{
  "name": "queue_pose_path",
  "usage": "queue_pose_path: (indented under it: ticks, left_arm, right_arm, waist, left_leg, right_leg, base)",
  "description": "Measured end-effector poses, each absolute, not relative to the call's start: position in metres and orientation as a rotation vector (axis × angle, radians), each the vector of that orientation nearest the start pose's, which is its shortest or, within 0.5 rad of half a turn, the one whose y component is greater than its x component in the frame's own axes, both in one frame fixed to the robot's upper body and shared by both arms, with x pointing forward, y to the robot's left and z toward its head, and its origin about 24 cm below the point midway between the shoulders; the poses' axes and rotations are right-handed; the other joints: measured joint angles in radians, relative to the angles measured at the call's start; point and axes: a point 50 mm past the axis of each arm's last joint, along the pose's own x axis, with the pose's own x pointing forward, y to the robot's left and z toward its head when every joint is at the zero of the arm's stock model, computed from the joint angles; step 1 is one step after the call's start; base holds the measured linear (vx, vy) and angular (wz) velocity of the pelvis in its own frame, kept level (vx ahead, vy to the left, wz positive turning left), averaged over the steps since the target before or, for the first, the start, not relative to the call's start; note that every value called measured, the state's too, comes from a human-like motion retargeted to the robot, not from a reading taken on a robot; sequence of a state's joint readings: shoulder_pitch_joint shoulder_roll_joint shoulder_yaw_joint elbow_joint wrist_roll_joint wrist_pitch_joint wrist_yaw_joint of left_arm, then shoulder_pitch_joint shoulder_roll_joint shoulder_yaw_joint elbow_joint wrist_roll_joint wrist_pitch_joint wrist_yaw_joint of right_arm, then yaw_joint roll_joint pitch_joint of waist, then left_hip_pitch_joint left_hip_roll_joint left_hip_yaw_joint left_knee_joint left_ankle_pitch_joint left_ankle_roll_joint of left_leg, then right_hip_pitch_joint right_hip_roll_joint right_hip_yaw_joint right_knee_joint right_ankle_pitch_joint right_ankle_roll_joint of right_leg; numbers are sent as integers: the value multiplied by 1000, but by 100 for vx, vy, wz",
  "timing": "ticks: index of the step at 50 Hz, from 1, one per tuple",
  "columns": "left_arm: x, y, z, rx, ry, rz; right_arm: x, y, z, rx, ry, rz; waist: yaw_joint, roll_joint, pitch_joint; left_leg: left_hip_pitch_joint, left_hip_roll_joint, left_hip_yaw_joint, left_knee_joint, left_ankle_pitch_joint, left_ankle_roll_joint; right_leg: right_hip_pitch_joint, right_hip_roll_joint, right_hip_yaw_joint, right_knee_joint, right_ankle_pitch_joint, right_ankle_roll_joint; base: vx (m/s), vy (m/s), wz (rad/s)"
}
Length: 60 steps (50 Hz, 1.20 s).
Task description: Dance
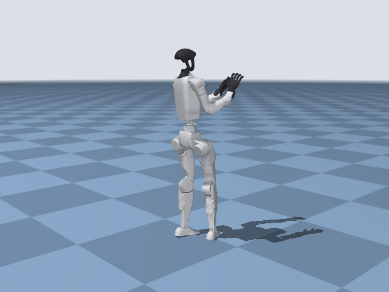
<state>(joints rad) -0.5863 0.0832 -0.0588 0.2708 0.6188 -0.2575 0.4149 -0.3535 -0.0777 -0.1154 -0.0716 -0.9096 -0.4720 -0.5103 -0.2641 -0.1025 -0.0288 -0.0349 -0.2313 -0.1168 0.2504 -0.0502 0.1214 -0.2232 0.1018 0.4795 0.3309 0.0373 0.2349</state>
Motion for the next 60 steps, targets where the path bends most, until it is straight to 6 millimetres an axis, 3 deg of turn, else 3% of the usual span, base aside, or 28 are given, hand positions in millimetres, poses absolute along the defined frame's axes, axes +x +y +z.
queue_pose_path:
  ticks: [2,5,8,10,14,15,17,20,22,25,27,28,30,32,35,39,40,42,43,45,48,50,52,53,55,57,58,60]
  left_arm:
    - [324,128,198,520,-805,286]
    - [303,155,216,412,-924,391]
    - [273,182,228,344,-1077,497]
    - [251,198,234,319,-1179,603]
    - [211,229,228,370,-1292,895]
    - [201,237,224,398,-1300,970]
    - [181,251,211,483,-1286,1129]
    - [151,270,189,647,-1201,1277]
    - [135,281,175,745,-1087,1306]
    - [117,289,154,854,-896,1245]
    - [110,290,137,861,-753,1160]
    - [108,288,126,842,-681,1114]
    - [106,281,106,792,-556,1009]
    - [106,273,85,733,-448,912]
    - [109,257,55,648,-340,802]
    - [134,219,28,562,-332,620]
    - [143,206,24,541,-337,557]
    - [165,179,23,486,-395,444]
    - [177,165,25,459,-431,392]
    - [202,139,32,413,-488,289]
    - [240,100,52,413,-572,130]
    - [265,80,71,473,-623,59]
    - [279,66,92,499,-692,18]
    - [285,64,101,493,-710,33]
    - [296,68,118,524,-738,94]
    - [307,83,139,595,-775,176]
    - [310,93,152,621,-798,225]
    - [311,107,172,603,-842,307]
  right_arm:
    - [268,-175,193,-789,-1013,-546]
    - [246,-226,190,-841,-947,-745]
    - [208,-273,182,-891,-893,-978]
    - [176,-296,174,-908,-880,-1164]
    - [117,-326,152,-1028,-829,-1512]
    - [104,-331,146,-1073,-789,-1579]
    - [85,-340,130,-1146,-663,-1656]
    - [60,-349,104,-1210,-447,-1675]
    - [41,-352,87,-1221,-319,-1674]
    - [18,-350,59,-1173,-130,-1616]
    - [5,-345,43,-1129,-25,-1523]
    - [1,-342,35,-1101,22,-1469]
    - [-3,-334,21,-1045,86,-1328]
    - [5,-322,10,-978,91,-1146]
    - [46,-287,0,-870,-42,-803]
    - [113,-214,0,-641,-318,-406]
    - [127,-193,4,-571,-396,-323]
    - [156,-151,17,-445,-543,-180]
    - [170,-132,27,-403,-616,-102]
    - [190,-96,48,-352,-745,36]
    - [212,-63,78,-363,-875,157]
    - [225,-55,101,-419,-949,169]
    - [238,-58,121,-509,-1001,117]
    - [244,-60,131,-553,-1019,72]
    - [253,-71,148,-621,-1052,-33]
    - [259,-85,167,-662,-1089,-149]
    - [262,-95,177,-676,-1103,-218]
    - [265,-118,188,-707,-1093,-348]
  waist:
    - [-14,-2,-4]
    - [-56,-38,-41]
    - [-52,-68,-60]
    - [-30,-76,-67]
    - [42,-59,-32]
    - [47,-59,-27]
    - [39,-72,-32]
    - [25,-82,-46]
    - [34,-78,-40]
    - [56,-67,-25]
    - [83,-47,-7]
    - [95,-44,6]
    - [121,-35,36]
    - [138,-10,56]
    - [124,48,59]
    - [116,105,44]
    - [116,119,36]
    - [113,132,22]
    - [104,125,15]
    - [106,108,1]
    - [113,91,-15]
    - [124,81,-27]
    - [112,67,-42]
    - [94,58,-46]
    - [36,29,-56]
    - [-25,15,-49]
    - [-37,13,-40]
    - [-68,4,-50]
  left_leg:
    - [-11,18,10,56,-12,9]
    - [-71,-3,31,181,6,40]
    - [-155,-4,85,337,64,34]
    - [-209,29,139,432,96,-7]
    - [-225,122,153,532,73,-222]
    - [-228,138,146,552,58,-260]
    - [-249,180,158,609,-15,-144]
    - [-253,324,223,643,-182,29]
    - [-225,369,206,584,-236,60]
    - [-161,373,115,409,-141,3]
    - [-81,355,43,242,-60,-176]
    - [-45,346,44,211,-81,-212]
    - [5,322,132,159,-108,-194]
    - [49,316,246,96,-129,-157]
    - [59,279,271,36,-131,-151]
    - [5,243,318,2,-115,-125]
    - [-9,241,332,-6,-114,-118]
    - [-46,228,348,-6,-109,-102]
    - [-61,202,356,-5,-107,-84]
    - [-80,186,378,-5,-104,-74]
    - [-97,158,371,7,-106,-53]
    - [-100,146,371,6,-103,-41]
    - [-91,130,371,-13,-89,-25]
    - [-81,118,370,-21,-82,-15]
    - [-56,78,358,-32,-73,2]
    - [-30,55,345,-33,-64,12]
    - [-24,58,352,-23,-65,12]
    - [-28,44,338,7,-65,13]
  right_leg:
    - [49,-130,-359,-8,-105,-46]
    - [134,-178,-430,-130,-76,-36]
    - [173,-189,-479,-184,-72,-42]
    - [178,-184,-502,-198,-73,-46]
    - [195,-148,-517,-190,-89,-60]
    - [199,-146,-522,-191,-89,-63]
    - [200,-164,-520,-193,-91,-61]
    - [197,-185,-510,-198,-95,-65]
    - [198,-196,-498,-198,-99,-65]
    - [196,-212,-482,-198,-103,-63]
    - [192,-212,-467,-194,-104,-65]
    - [195,-226,-459,-192,-103,-63]
    - [201,-256,-435,-185,-98,-62]
    - [182,-270,-398,-169,-87,-70]
    - [109,-263,-339,-116,-62,-121]
    - [-63,-240,-303,58,-18,-263]
    - [-110,-240,-329,122,-14,-309]
    - [-206,-257,-416,253,-10,-463]
    - [-251,-253,-394,318,9,-488]
    - [-310,-183,-349,431,37,-466]
    - [-307,-88,-324,505,10,-351]
    - [-283,-46,-339,493,-28,-311]
    - [-223,25,-283,391,-7,-211]
    - [-183,59,-235,316,14,-134]
    - [-115,77,-152,145,98,-72]
    - [-44,69,-110,-4,79,-136]
    - [-10,18,-269,-28,14,-178]
    - [43,-27,-342,-80,-11,-177]
  base:
    - [34,-27,135]
    - [28,-33,126]
    - [23,-36,76]
    - [17,-31,43]
    - [18,-24,10]
    - [14,-13,16]
    - [15,-8,7]
    - [22,-4,-12]
    - [24,2,-28]
    - [23,12,-31]
    - [32,28,-47]
    - [31,36,-48]
    - [29,43,-63]
    - [26,52,-84]
    - [10,52,-108]
    - [-4,55,-143]
    - [-9,47,-117]
    - [-8,45,-90]
    - [-3,33,-62]
    - [4,15,-48]
    - [11,15,-3]
    - [16,6,6]
    - [26,3,39]
    - [26,-3,80]
    - [22,-4,114]
    - [20,2,92]
    - [22,3,56]
    - [22,-2,60]
